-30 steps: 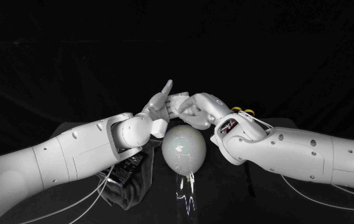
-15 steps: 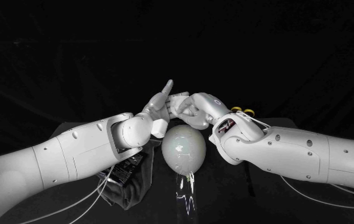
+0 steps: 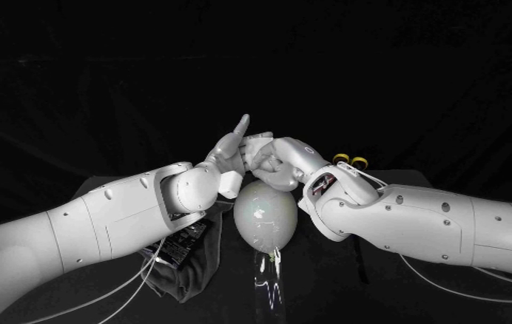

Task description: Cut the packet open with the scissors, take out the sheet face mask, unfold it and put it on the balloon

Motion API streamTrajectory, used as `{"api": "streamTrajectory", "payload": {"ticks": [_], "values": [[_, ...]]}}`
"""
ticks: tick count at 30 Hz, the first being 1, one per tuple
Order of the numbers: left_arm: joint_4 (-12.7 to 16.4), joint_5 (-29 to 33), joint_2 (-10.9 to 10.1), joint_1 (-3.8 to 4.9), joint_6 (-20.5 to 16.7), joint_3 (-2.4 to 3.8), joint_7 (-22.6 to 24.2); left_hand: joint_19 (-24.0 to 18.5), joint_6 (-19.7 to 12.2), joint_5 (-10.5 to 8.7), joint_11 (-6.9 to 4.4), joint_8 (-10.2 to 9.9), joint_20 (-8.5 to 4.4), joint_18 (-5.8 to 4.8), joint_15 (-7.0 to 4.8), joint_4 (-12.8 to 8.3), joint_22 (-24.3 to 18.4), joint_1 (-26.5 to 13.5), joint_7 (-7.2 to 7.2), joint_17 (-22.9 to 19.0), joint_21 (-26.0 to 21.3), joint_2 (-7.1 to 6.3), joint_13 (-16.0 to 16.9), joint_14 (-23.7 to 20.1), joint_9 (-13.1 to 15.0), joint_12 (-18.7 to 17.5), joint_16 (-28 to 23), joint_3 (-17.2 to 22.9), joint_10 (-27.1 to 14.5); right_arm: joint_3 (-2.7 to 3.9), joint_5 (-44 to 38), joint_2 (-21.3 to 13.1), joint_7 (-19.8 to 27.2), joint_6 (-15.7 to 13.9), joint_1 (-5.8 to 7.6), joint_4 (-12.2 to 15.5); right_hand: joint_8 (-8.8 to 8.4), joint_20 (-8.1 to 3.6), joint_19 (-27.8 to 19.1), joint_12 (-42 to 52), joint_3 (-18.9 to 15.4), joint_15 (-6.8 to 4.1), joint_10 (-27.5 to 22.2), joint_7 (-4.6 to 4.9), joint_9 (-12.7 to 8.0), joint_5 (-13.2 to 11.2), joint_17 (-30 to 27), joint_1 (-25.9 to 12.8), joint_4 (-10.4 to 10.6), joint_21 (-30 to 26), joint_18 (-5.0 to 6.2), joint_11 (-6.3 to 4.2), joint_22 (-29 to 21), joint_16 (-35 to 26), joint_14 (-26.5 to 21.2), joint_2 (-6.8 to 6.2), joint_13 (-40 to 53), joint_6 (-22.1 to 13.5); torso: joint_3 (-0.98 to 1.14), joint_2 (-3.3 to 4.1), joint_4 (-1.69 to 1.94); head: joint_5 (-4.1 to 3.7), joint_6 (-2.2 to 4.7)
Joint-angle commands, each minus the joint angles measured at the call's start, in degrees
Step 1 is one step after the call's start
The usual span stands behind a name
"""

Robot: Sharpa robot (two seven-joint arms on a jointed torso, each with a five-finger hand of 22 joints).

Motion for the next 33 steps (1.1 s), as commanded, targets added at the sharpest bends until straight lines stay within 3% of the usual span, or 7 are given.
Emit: {"api": "streamTrajectory", "payload": {"ticks": [1,9,13,16,20,24,33], "values": [[0.00,-0.23,0.17,0.08,1.10,0.09,0.65,0.10,-0.03,-0.18,0.03,0.15,0.05,0.89,0.15,-0.07,-0.05,0.57,6.09,-0.09,0.06,-0.20,0.02,0.36,-0.08,0.01,-0.06,-0.27,0.10,0.00,0.89,0.13,0.87,2.36,-0.02,0.09,0.35,-0.46,1.47,0.20,0.35,-0.30,5.97,-0.12,0.32,-0.18,15.09,-0.31,-0.13,0.07,-0.53,-0.30,12.36,0.20,5.97,0.28,15.05,-0.34,-0.01,0.02,0.00,-0.03,0.01],[-0.10,-0.23,0.09,0.08,1.07,0.09,0.64,0.10,-0.03,-0.18,0.03,0.15,0.05,0.89,0.15,-0.07,-0.05,0.57,6.09,-0.09,0.06,-0.20,0.02,0.36,-0.08,0.01,-0.06,-0.27,0.10,-0.01,2.83,-1.03,3.43,1.50,-0.02,1.45,0.83,-0.52,1.25,0.20,0.21,-0.35,5.97,-0.19,0.90,-0.18,15.09,-0.53,-0.27,-0.37,-0.44,-0.35,12.23,0.20,5.97,-0.43,15.05,-0.97,0.01,0.03,0.01,-0.10,-0.01],[-0.13,-0.23,-0.01,0.08,1.05,0.09,0.61,0.10,-0.03,-0.18,0.03,0.15,0.05,0.89,0.15,-0.07,-0.05,0.57,6.09,-0.09,0.06,-0.20,0.02,0.36,-0.08,0.01,-0.06,-0.27,0.10,-0.01,4.95,-2.88,6.92,-0.06,-0.02,3.09,0.94,-0.54,0.92,0.17,0.13,-0.33,5.96,-0.08,1.15,-0.18,15.09,-0.53,-0.39,-1.01,-0.30,-0.30,12.03,0.20,5.97,-0.70,15.03,-1.53,-0.03,-0.04,-0.04,-0.01,0.04],[-0.13,-0.23,-0.11,0.08,1.06,0.09,0.60,0.07,-0.07,-0.18,0.03,0.14,0.05,0.88,0.16,-0.08,-0.06,0.69,6.09,-0.10,0.02,-0.16,0.02,0.34,-0.11,0.00,-0.08,-0.33,0.07,-0.01,8.37,-4.82,11.96,-1.77,-0.02,4.57,0.45,-0.43,0.31,-0.63,0.18,-0.04,5.57,0.60,1.25,-0.16,15.09,-0.34,-0.46,-2.17,-0.06,0.19,11.68,0.20,5.97,-0.52,14.45,-3.28,-0.02,-0.05,-0.06,0.10,0.09],[-0.07,-0.08,-0.33,0.08,1.17,0.09,0.57,0.07,-0.09,-0.18,0.03,0.13,0.04,0.88,0.16,-0.09,-0.06,0.73,6.09,-0.10,0.02,-0.18,0.02,0.33,-0.11,0.00,-0.08,-0.36,0.07,-0.01,14.12,-7.65,19.44,-3.62,0.01,6.39,-1.75,0.47,-1.26,-3.29,0.64,1.28,4.17,2.42,0.63,-0.14,15.09,-0.05,-0.58,-5.09,0.48,1.75,10.80,0.20,5.97,-0.77,12.62,-6.80,0.04,-0.03,-0.04,0.20,0.16],[0.18,0.00,-0.72,0.08,1.30,0.09,0.55,0.10,-0.16,-0.18,0.03,0.11,0.04,0.89,0.16,-0.09,-0.05,0.79,6.07,-0.11,0.03,-0.20,0.02,0.32,-0.14,-0.01,-0.10,-0.41,0.05,-0.01,19.16,-10.84,24.53,-5.20,0.09,8.02,-2.21,0.77,-1.31,-3.76,0.65,1.59,3.90,2.74,0.52,-0.14,15.09,-0.04,-0.64,-5.15,0.48,2.07,10.79,0.20,5.97,-1.15,12.32,-7.28,0.02,0.02,-0.11,0.35,0.11],[0.88,-1.04,-1.84,0.08,2.16,0.09,0.53,0.36,-0.68,-0.19,0.04,-0.07,0.03,0.96,0.15,-0.04,0.00,1.00,6.04,-0.15,0.13,-0.21,-0.01,0.25,-0.30,-0.09,-0.14,-0.79,-0.17,0.01,26.62,-16.16,28.30,-8.27,0.47,8.79,-2.75,1.07,-1.34,-4.10,0.87,1.85,3.71,3.07,0.37,-0.08,15.09,0.19,-0.75,-5.21,0.49,2.36,10.79,0.20,5.97,-1.35,12.10,-7.72,0.04,0.02,-0.08,0.07,-0.39]]}}
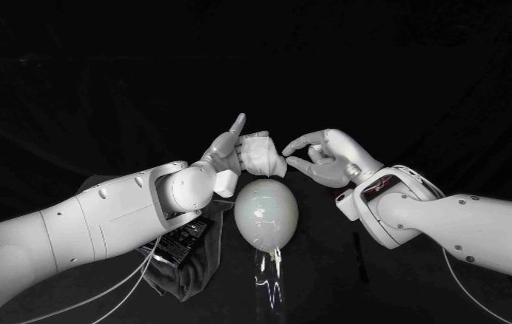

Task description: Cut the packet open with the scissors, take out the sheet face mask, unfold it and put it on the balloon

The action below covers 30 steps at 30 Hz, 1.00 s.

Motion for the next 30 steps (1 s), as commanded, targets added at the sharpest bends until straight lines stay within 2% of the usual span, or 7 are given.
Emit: {"api": "streamTrajectory", "payload": {"ticks": [1,6,13,23,30], "values": [[0.37,-1.05,-0.38,0.08,1.99,0.09,0.54,0.38,-0.46,-0.19,0.04,-0.07,0.03,0.96,0.15,-0.10,0.00,0.78,5.82,-0.11,0.14,0.02,-0.01,0.24,-0.10,-0.09,-0.15,-0.45,-0.19,0.03,7.12,-0.97,4.98,-3.63,0.18,-0.34,-0.48,0.39,-0.17,-0.55,0.16,0.47,3.52,0.09,-0.13,-0.10,15.09,0.09,-0.10,-0.62,0.59,0.58,10.66,0.20,5.98,-0.59,11.87,-0.48,0.02,0.02,0.01,-0.28,-0.24],[0.79,-1.30,-1.03,0.08,2.48,0.09,0.55,0.42,-0.47,-0.19,0.03,-0.07,0.03,0.96,0.15,-0.08,0.00,0.77,5.80,-0.11,0.15,0.02,-0.01,0.23,-0.10,-0.09,-0.16,-0.52,-0.21,0.04,10.79,-1.72,5.70,-4.97,0.30,-1.19,-0.89,0.71,-0.31,-0.66,-0.07,0.73,3.46,0.29,-0.22,-0.18,15.09,-1.01,1.09,-0.92,0.66,0.82,10.58,0.20,5.98,-0.40,11.82,-0.63,0.07,0.05,0.01,-0.52,-0.44],[1.70,-1.44,-1.78,0.08,2.94,0.08,0.73,0.47,-0.69,-0.19,0.03,-0.15,0.03,0.97,0.15,-0.08,0.01,0.77,5.80,-0.12,0.18,0.05,-0.01,0.21,-0.17,-0.09,-0.17,-0.61,-0.25,0.03,11.68,-1.49,4.49,-4.90,0.36,-2.15,-1.01,0.78,0.11,-0.11,0.07,0.74,3.75,0.23,-0.24,-0.13,15.09,-0.80,1.06,-0.14,0.50,0.79,10.81,0.20,5.98,-0.33,12.19,-0.65,0.06,0.08,0.02,-0.73,-0.71],[2.36,-1.47,-2.18,0.07,2.81,0.08,1.05,0.23,-1.19,-0.19,0.10,-0.30,0.06,0.85,0.24,-0.13,-0.07,1.10,5.86,-0.20,-0.03,0.29,-0.03,-0.02,-0.33,-0.15,-0.26,-1.04,-0.68,0.02,0.24,0.21,0.26,-2.35,0.11,-2.58,-1.04,0.90,0.76,0.60,-0.56,0.70,4.16,0.11,-0.14,-0.02,15.09,-0.90,0.95,0.96,0.30,0.72,11.17,0.20,5.98,-1.36,12.68,-0.10,0.05,0.03,0.11,-0.69,-0.88],[2.64,-1.46,-2.25,0.07,2.63,0.08,1.25,0.02,-1.30,-0.19,0.13,-0.33,0.07,0.78,0.28,-0.14,-0.11,1.29,5.88,-0.25,-0.18,0.40,-0.03,-0.20,-0.38,-0.14,-0.30,-1.24,-0.86,0.00,-11.27,2.04,-4.74,-2.13,-0.49,-2.68,-0.99,0.91,0.85,0.64,-1.25,0.61,4.19,-0.11,-0.05,0.04,15.09,-1.25,1.09,1.02,0.30,0.56,11.20,0.20,5.98,-2.26,12.71,0.62,0.01,0.03,0.15,-0.49,-0.91]]}}
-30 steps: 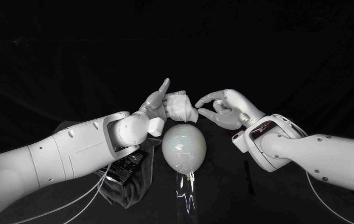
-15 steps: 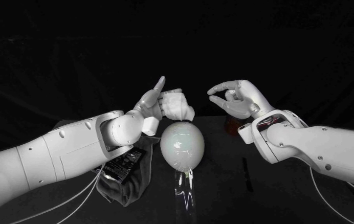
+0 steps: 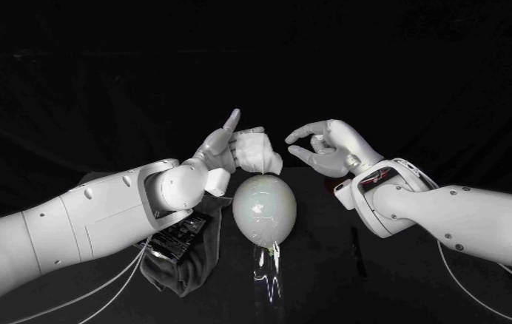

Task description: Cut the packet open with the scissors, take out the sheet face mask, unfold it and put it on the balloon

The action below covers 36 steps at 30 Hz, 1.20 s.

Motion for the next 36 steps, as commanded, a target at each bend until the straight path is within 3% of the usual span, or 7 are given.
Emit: {"api": "streamTrajectory", "payload": {"ticks": [1,14,20,23,36], "values": [[0.30,-0.31,0.06,0.09,1.12,0.09,1.11,-0.02,-0.30,-0.19,0.13,-0.34,0.07,0.77,0.29,0.01,-0.06,0.44,6.11,-0.10,-0.21,-0.02,-0.02,-0.29,-0.10,-0.14,-0.31,-0.49,-0.44,0.00,-12.26,0.91,-5.40,0.89,-0.42,0.01,-0.12,-0.05,0.46,0.21,-0.69,0.16,4.11,-0.16,0.12,0.04,15.10,-0.36,0.16,-0.08,0.35,0.07,11.14,0.20,5.98,-0.95,12.68,0.79,-0.02,-0.01,0.05,0.15,0.04],[0.92,-0.30,0.06,0.09,-0.09,0.09,1.33,-4.85,-0.55,-0.20,0.21,-0.33,0.10,0.36,0.49,0.03,-0.39,1.08,6.14,-0.36,-1.60,0.38,-0.02,-1.38,-0.27,-0.09,-0.42,-1.58,-0.99,0.01,-26.49,4.76,-14.21,-1.09,-1.79,-0.41,-0.47,-0.20,-0.06,-0.74,-1.68,-0.05,3.63,-0.37,0.01,0.33,15.10,-1.27,1.00,-1.28,0.61,-0.15,10.79,0.20,5.98,-2.48,12.07,1.20,-0.07,-0.06,0.03,0.86,0.46],[1.67,-0.58,-0.21,0.09,-0.48,0.09,1.05,-5.52,-1.78,-0.20,0.36,-0.76,0.11,0.19,0.68,0.04,-0.33,1.36,6.19,-0.71,-1.91,0.56,-0.28,-3.11,-0.67,-0.45,-0.60,-2.66,-4.36,0.02,-28.86,6.29,-16.58,-1.81,-1.92,-1.47,-1.36,-0.19,-0.28,-1.35,-1.72,0.04,3.32,-0.08,-0.34,0.38,15.10,-1.16,1.38,-1.80,0.70,0.04,10.64,0.20,5.98,-2.90,11.69,0.33,-0.02,0.00,0.04,0.99,0.66],[2.01,-0.77,-0.41,0.09,-0.69,0.09,0.99,-6.43,-3.77,-0.20,0.55,-1.53,0.13,-0.05,0.87,0.04,-0.34,1.41,6.28,-1.00,-2.20,0.65,-0.61,-4.48,-1.25,-0.84,-0.67,-3.87,-9.26,0.02,-29.64,6.99,-17.34,-2.32,-1.94,-1.90,-1.59,-0.17,-0.32,-1.39,-1.68,0.08,3.30,0.01,-0.43,0.40,15.10,-1.06,1.43,-1.89,0.71,0.11,10.61,0.20,5.98,-2.95,11.67,0.10,-0.03,0.04,-0.02,1.01,0.73],[2.68,-1.39,-0.75,0.09,-1.14,0.09,0.84,-8.44,-7.07,-0.21,0.81,-2.82,0.13,-0.57,1.23,0.04,-0.38,1.58,6.40,-1.58,-2.78,1.27,-0.76,-7.35,-2.26,-1.00,-0.81,-6.21,-12.67,0.14,-32.57,9.97,-19.45,-4.60,-1.93,-4.03,-2.07,-0.08,-0.39,-1.59,-0.98,0.20,3.21,0.13,-0.59,0.51,15.10,-0.06,1.36,-2.12,0.75,0.23,10.55,0.20,5.98,-2.64,11.55,0.08,-0.06,-0.08,0.01,1.04,0.65]]}}
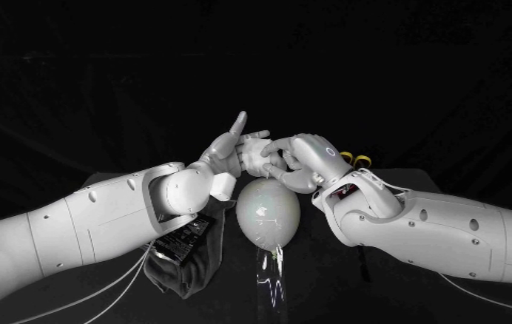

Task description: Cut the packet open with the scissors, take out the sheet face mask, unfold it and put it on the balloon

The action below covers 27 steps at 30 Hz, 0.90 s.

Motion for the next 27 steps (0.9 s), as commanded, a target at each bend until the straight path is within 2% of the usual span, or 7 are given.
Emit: {"api": "streamTrajectory", "payload": {"ticks": [1,12,19,22,25,27], "values": [[0.31,-0.69,0.07,0.09,-0.01,0.08,0.59,-0.45,-0.55,-0.21,0.00,-0.29,-0.05,-0.58,-0.10,0.12,-0.03,0.15,7.46,-0.08,-0.23,0.30,-0.05,-0.53,-0.12,-0.34,-0.34,-0.48,-0.43,0.11,-3.40,0.79,-2.08,-2.00,0.03,-0.88,-0.40,-0.16,-0.28,-0.37,0.43,0.20,3.27,0.09,-0.09,0.28,15.09,0.84,-0.07,-0.29,0.74,0.29,10.55,0.20,5.98,0.23,11.56,-0.31,-0.05,-0.08,0.03,-0.04,0.04],[0.46,-0.73,0.03,0.09,0.21,0.08,0.49,-0.36,-2.19,-0.21,-0.02,-0.99,-0.07,-0.58,-0.10,0.12,0.03,0.21,7.44,-0.07,-0.15,0.66,0.01,-0.23,-0.58,-0.24,-0.20,-1.23,-0.19,0.33,-4.59,3.19,-4.18,-1.62,0.30,-3.94,-0.54,-0.13,-0.31,-0.49,0.51,0.24,3.21,0.19,-0.14,0.18,15.09,0.85,0.05,-0.37,0.76,0.36,10.53,0.20,5.98,0.18,11.49,-0.26,-0.07,-0.01,0.09,-0.06,0.34],[0.51,-0.90,0.04,0.09,0.22,0.08,0.32,-0.37,-2.46,-0.21,-0.02,-1.11,-0.07,-0.58,-0.11,0.13,0.04,0.22,7.44,-0.07,-0.15,0.72,0.01,-0.20,-0.65,-0.23,-0.17,-1.40,-0.19,0.52,-3.88,4.56,-4.74,-2.74,0.34,-5.48,-0.83,-0.05,-0.22,-0.41,0.56,0.34,3.27,0.25,-0.24,0.15,15.09,0.37,0.78,-0.27,0.73,0.45,10.57,0.20,5.98,0.33,11.55,-0.17,-0.05,-0.03,0.06,-0.03,0.35],[0.53,-1.03,0.05,0.09,0.24,0.08,0.26,-0.42,-4.27,-0.25,-0.04,-1.83,-0.07,-0.60,-0.11,0.13,0.06,0.24,7.43,-0.09,-0.12,0.97,0.00,-0.15,-1.13,-0.24,-0.11,-2.21,-0.37,0.60,-3.33,5.08,-5.02,-2.97,0.38,-6.06,-0.79,-0.03,-0.16,-0.31,0.59,0.32,3.33,0.17,-0.20,0.13,15.09,0.24,1.07,-0.20,0.71,0.40,10.60,0.20,5.98,0.42,11.61,0.17,-0.06,-0.06,0.04,-0.02,0.37],[0.53,-1.10,0.09,0.09,0.28,0.08,0.24,-0.53,-8.75,-0.22,-0.04,-3.58,-0.07,-0.59,-0.16,0.10,0.07,0.56,7.25,-0.07,-0.07,1.27,0.01,0.24,-2.20,-0.24,-0.01,-3.22,-0.39,0.66,-2.42,5.60,-4.99,-3.12,0.41,-6.65,-0.90,-0.02,-0.15,-0.22,0.48,0.32,3.38,0.18,-0.24,0.08,15.09,-0.11,1.45,-0.21,0.72,0.40,10.60,0.20,5.98,0.37,11.67,0.19,-0.05,-0.05,0.06,-0.02,0.44],[0.53,-1.13,0.11,0.09,0.29,0.08,0.24,-0.53,-8.75,-0.22,-0.04,-3.58,-0.07,-0.59,-0.16,0.10,0.07,0.56,7.25,-0.07,-0.07,1.27,0.01,0.24,-2.20,-0.24,-0.01,-3.22,-0.39,0.69,-1.82,5.84,-4.91,-3.17,0.43,-6.90,-0.96,-0.02,-0.15,-0.25,0.44,0.32,3.37,0.19,-0.25,0.06,15.09,-0.24,1.60,-0.22,0.72,0.40,10.60,0.20,5.98,0.36,11.66,0.19,-0.05,-0.05,0.07,-0.01,0.48]]}}
